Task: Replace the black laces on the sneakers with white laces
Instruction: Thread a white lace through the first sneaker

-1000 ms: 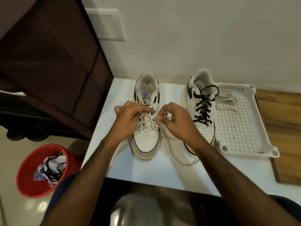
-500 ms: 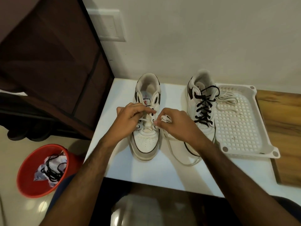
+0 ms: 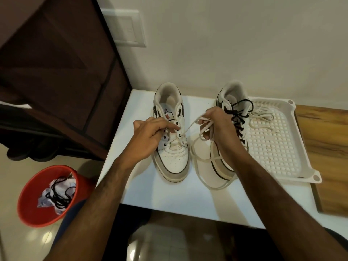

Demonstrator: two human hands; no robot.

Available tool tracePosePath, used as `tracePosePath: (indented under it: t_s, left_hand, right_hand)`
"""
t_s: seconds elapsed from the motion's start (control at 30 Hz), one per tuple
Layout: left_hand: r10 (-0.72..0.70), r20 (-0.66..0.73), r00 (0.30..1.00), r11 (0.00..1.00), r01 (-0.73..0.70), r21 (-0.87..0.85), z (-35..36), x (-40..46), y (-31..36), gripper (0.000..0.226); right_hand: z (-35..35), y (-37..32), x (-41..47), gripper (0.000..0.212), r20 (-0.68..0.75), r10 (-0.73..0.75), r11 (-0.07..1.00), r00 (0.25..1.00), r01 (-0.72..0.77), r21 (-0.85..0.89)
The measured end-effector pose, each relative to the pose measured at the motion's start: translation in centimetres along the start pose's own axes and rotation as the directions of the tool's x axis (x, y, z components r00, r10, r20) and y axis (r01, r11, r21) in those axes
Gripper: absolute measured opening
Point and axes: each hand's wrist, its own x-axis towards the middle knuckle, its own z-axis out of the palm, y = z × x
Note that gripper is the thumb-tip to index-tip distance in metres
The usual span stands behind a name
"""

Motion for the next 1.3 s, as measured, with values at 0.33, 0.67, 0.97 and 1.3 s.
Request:
tracePosePath:
  t_s: [0.33,0.67,0.97,1.3]
  left_hand:
    - [0.099,0.129,0.987,0.928,-0.138,0.347,0.2,-0.7,1.4,0.047]
    - [0.366,0.068,0.928,0.775,-0.344,0.530,0.4,-1.7,3.0,0.030]
    - [0.352,0.401,0.846,0.484,-0.531,0.696,5.6,-2.8,3.8,0.025]
    - [0.521,-0.006,0.853,0.812,-0.494,0.310,0.8,-2.8,5.1,0.015]
  right_hand:
    - [-0.7,0.1,0.8,0.012,0.034,0.110,0.991,0.993,-0.107,-0.078]
    - [-1.4,-0.4,2.5,0.042,-0.031,-0.069,0.984,0.997,0.073,0.159]
    - [-2.5,-0.2,2.7,0.047,0.225,-0.284,0.810,0.932,0.359,-0.464]
    - [-2.1,-0.3,1.4,0.015,0.150,-0.358,0.557,0.922,0.340,-0.758]
